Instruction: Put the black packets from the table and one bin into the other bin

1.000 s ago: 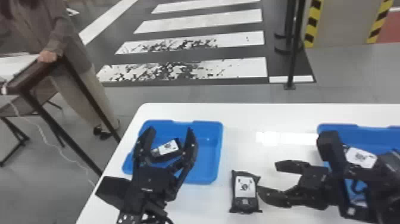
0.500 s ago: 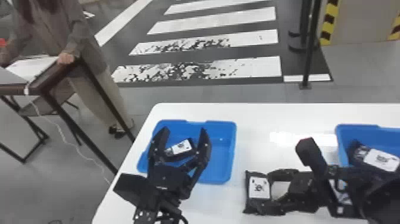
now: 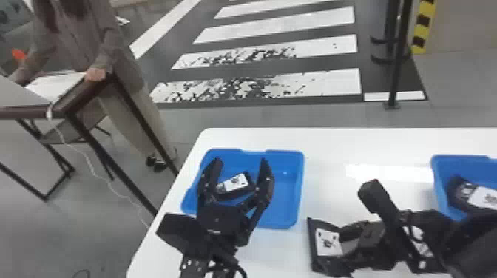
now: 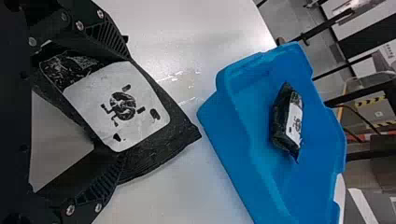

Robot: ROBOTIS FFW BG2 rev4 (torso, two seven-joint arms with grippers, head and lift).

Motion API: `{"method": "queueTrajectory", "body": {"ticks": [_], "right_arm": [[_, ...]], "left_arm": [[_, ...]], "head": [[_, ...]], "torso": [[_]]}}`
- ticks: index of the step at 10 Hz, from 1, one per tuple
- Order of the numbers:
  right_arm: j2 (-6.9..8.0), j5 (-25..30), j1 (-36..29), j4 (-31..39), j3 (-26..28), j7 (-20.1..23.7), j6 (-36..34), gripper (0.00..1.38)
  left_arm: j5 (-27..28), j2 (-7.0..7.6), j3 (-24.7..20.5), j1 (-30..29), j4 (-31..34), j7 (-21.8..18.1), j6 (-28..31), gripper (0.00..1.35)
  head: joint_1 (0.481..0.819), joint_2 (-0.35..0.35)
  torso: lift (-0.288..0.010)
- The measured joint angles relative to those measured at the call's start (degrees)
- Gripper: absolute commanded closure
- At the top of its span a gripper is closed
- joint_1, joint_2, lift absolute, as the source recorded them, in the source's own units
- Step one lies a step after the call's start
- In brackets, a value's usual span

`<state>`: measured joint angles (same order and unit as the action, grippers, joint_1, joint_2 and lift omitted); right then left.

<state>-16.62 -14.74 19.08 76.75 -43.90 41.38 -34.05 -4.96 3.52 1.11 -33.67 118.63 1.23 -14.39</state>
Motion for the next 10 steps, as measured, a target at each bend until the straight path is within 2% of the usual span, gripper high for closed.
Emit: {"method": "queueTrajectory", "body": {"ticks": [2,4,7,10], "right_arm": [[-0.32,0.55,-0.94,6.16,-0.29,-2.93,-5.92,1.17],[-0.56,0.98,-2.70,10.39,1.37,-4.30,-5.93,1.17],[-0.61,7.88,-11.62,23.13,13.70,-7.01,-5.19,1.17],[0.43,17.93,-24.73,43.70,30.53,-11.30,-9.65,1.17]], "left_arm": [[-0.27,-0.01,-0.44,-0.32,-0.02,-0.20,-0.23,0.22],[-0.29,0.06,-0.59,-0.40,-0.02,-0.68,-0.25,0.22],[-0.31,0.17,-0.75,-0.50,-0.02,-0.96,-0.24,0.22],[-0.31,0.17,-0.80,-0.56,-0.02,-1.05,-0.11,0.22]], "head": [[0.695,0.350],[0.695,0.350],[0.695,0.338],[0.695,0.177]], "torso": [[-0.110],[-0.110],[-0.110],[-0.110]]}}
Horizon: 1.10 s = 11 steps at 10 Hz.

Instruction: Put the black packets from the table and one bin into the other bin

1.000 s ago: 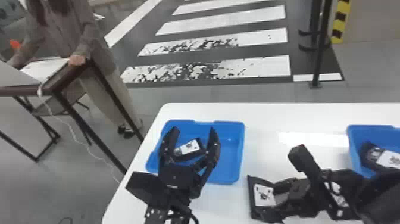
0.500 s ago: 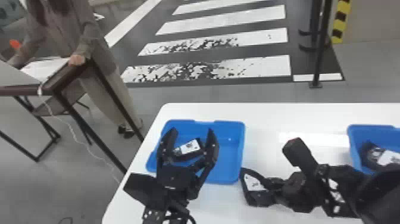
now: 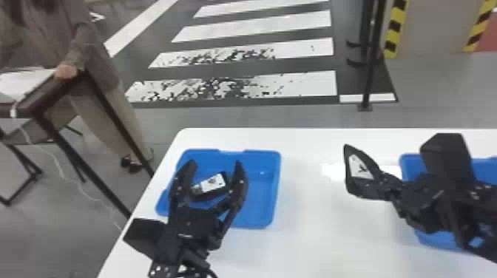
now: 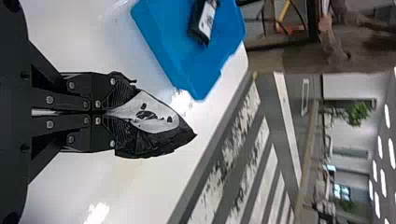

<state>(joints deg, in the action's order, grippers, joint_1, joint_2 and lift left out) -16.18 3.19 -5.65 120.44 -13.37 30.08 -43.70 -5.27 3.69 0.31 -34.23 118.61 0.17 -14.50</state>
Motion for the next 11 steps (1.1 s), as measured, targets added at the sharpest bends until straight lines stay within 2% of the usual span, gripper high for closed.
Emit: {"method": "queueTrajectory", "body": {"ticks": [1,2,4,5,6,7,8,10,11], "right_arm": [[0.81,3.28,-4.31,6.54,5.89,-1.67,-1.04,1.17],[1.53,5.50,-7.48,10.60,10.13,-3.26,-1.76,1.16],[3.32,8.61,-13.37,14.53,18.92,-5.87,-2.92,1.09],[3.70,9.52,-13.71,12.37,22.02,-5.92,-3.03,0.84],[3.78,9.75,-13.10,9.13,24.36,-5.78,-2.28,0.24],[3.94,8.86,-13.44,7.24,26.38,-5.79,-0.31,0.00],[4.49,7.18,-15.02,6.84,28.26,-5.83,3.24,0.09],[6.80,-1.10,-21.89,5.86,31.17,-8.06,21.08,0.38],[7.94,-5.18,-25.66,5.81,31.50,-9.82,29.51,0.42]], "left_arm": [[0.00,0.00,-0.06,-0.07,0.00,-0.08,0.01,0.22],[0.01,0.00,-0.08,-0.08,0.00,-0.16,0.01,0.22],[0.02,0.00,-0.31,-0.22,0.00,-0.34,0.02,0.22],[0.02,-0.02,-0.48,-0.32,0.00,-0.45,0.20,0.22],[0.02,-0.05,-0.53,-0.28,0.00,-0.59,0.53,0.22],[0.02,-0.05,-0.56,-0.13,0.00,-0.70,0.87,0.22],[0.02,-0.06,-0.67,-0.01,0.00,-0.79,1.29,0.22],[0.19,-0.09,-1.13,0.40,0.00,-1.20,2.73,0.22],[0.69,-0.09,-1.55,0.92,0.00,-1.76,4.13,0.22]], "head": [[0.695,0.148],[0.695,0.079],[0.695,-0.046],[0.695,-0.070],[0.695,-0.115],[0.695,-0.147],[0.695,-0.159],[0.695,-0.143],[0.695,-0.129]], "torso": [[-0.110],[-0.110],[-0.110],[-0.110],[-0.110],[-0.110],[-0.110],[-0.110],[-0.110]]}}
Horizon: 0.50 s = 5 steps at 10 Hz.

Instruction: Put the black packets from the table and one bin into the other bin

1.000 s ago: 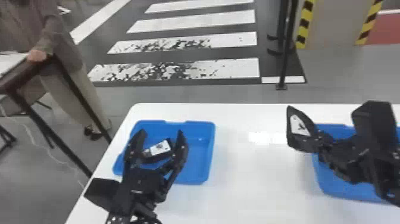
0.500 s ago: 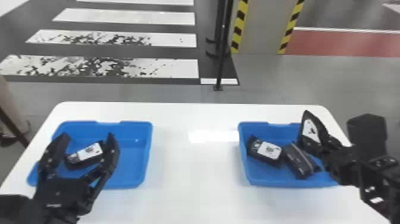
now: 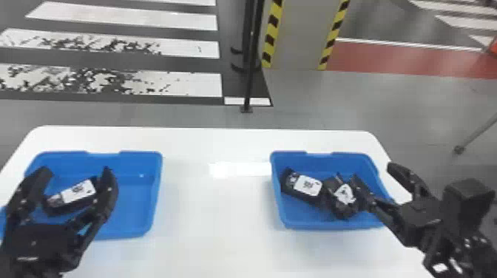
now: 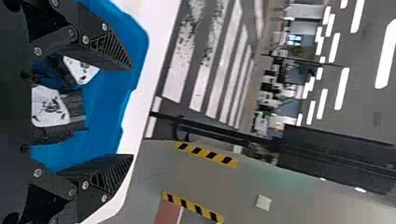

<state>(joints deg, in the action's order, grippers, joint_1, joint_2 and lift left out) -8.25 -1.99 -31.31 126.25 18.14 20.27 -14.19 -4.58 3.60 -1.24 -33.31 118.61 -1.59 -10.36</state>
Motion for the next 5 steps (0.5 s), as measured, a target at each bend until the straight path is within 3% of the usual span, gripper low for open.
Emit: {"method": "queueTrajectory", "body": {"ticks": [1,5], "right_arm": [[0.75,-3.09,-3.04,0.36,0.31,-0.28,4.15,0.44],[0.10,-6.20,-7.16,-0.77,0.60,3.72,-1.23,0.44]], "left_arm": [[1.10,0.00,-0.75,0.75,0.00,-0.88,2.16,0.22],[8.09,0.20,-4.11,5.08,-2.53,-2.88,10.13,0.22]], "head": [[0.695,-0.117],[0.695,-0.071]], "torso": [[-0.110],[-0.110]]}}
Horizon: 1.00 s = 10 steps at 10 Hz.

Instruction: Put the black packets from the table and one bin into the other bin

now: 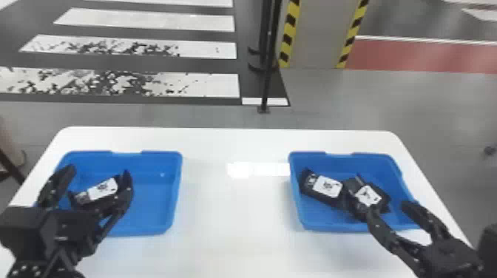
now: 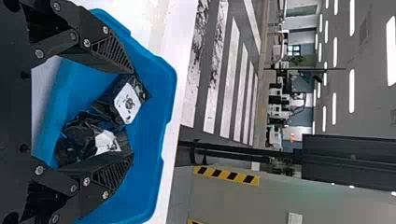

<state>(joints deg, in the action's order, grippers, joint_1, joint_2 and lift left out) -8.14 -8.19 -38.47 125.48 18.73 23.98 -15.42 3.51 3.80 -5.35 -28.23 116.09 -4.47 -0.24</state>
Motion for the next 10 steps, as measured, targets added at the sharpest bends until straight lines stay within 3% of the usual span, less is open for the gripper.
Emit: {"method": "queueTrajectory", "body": {"ticks": [2,4,6,8,10], "right_arm": [[-0.36,0.78,0.18,-1.31,0.00,1.62,-2.09,0.44],[-0.54,1.45,0.62,-1.91,0.00,2.28,-2.83,0.44],[-0.54,1.55,1.11,-2.50,-0.02,2.90,-2.86,0.44],[-0.54,1.47,1.84,-3.29,-0.34,3.45,-2.86,0.44],[-0.69,1.28,2.47,-4.04,-0.62,3.74,-2.86,0.44]], "left_arm": [[5.84,1.09,-1.89,5.48,-2.87,-5.62,11.06,0.22],[14.81,2.82,-5.72,12.41,-5.88,-15.32,23.93,0.23],[21.41,5.69,-6.47,16.98,-6.19,-20.99,32.49,0.23],[23.78,7.76,-5.02,19.72,-7.44,-24.96,36.54,0.23],[23.63,8.51,-2.38,21.09,-9.16,-27.08,38.98,0.23]], "head": [[0.695,-0.041],[0.695,0.008],[0.695,0.077],[0.695,0.091],[0.695,0.074]], "torso": [[-0.110],[-0.110],[-0.110],[-0.110],[-0.110]]}}
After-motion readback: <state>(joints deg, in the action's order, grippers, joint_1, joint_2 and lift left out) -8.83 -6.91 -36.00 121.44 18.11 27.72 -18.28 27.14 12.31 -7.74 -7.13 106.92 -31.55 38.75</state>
